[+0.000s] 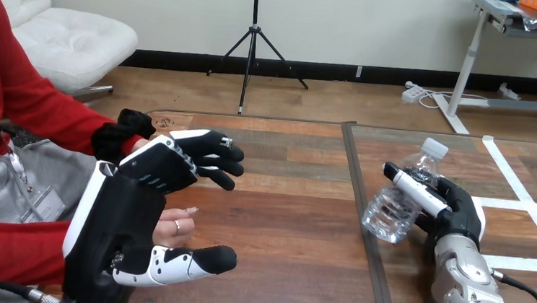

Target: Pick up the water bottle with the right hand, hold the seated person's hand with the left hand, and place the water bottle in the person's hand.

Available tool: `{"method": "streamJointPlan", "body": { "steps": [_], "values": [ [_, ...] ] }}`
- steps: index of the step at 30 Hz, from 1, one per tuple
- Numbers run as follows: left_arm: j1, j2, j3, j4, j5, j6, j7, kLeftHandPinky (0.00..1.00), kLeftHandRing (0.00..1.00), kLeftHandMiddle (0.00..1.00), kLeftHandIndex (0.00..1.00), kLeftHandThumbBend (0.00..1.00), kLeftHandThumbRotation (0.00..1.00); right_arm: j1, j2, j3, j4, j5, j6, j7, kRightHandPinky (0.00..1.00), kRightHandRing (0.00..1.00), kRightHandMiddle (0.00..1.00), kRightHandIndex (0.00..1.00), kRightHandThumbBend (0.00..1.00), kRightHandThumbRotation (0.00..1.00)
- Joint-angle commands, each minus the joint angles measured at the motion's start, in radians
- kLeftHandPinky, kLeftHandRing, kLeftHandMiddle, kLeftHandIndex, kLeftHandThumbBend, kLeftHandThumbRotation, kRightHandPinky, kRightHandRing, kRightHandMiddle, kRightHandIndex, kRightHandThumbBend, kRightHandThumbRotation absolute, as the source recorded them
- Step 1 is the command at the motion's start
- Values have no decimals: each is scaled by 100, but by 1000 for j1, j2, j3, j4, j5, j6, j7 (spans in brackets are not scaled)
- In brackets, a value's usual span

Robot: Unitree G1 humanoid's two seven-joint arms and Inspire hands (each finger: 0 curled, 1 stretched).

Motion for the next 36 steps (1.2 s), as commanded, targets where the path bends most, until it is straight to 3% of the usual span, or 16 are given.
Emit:
{"method": "streamJointPlan", "body": {
  "steps": [1, 24, 36],
  "values": [
    [-61, 3, -8, -4, -7, 0, -5, 57, 64, 68, 68, 97, 33, -42, 9, -17, -39, 23, -71, 35, 42, 47, 51, 50, 76, 0],
    [-82, 8, -1, 3, 10, 39, -1, 62, 69, 72, 72, 99, 34, -4, 11, 6, -99, 29, -218, 169, 40, 44, 49, 48, 72, 0],
    [-100, 21, 20, -5, 91, 64, 45, 68, 73, 74, 74, 100, 33, 36, 16, 26, -190, 40, -260, 244, 38, 43, 48, 47, 74, 0]
  ]
}}
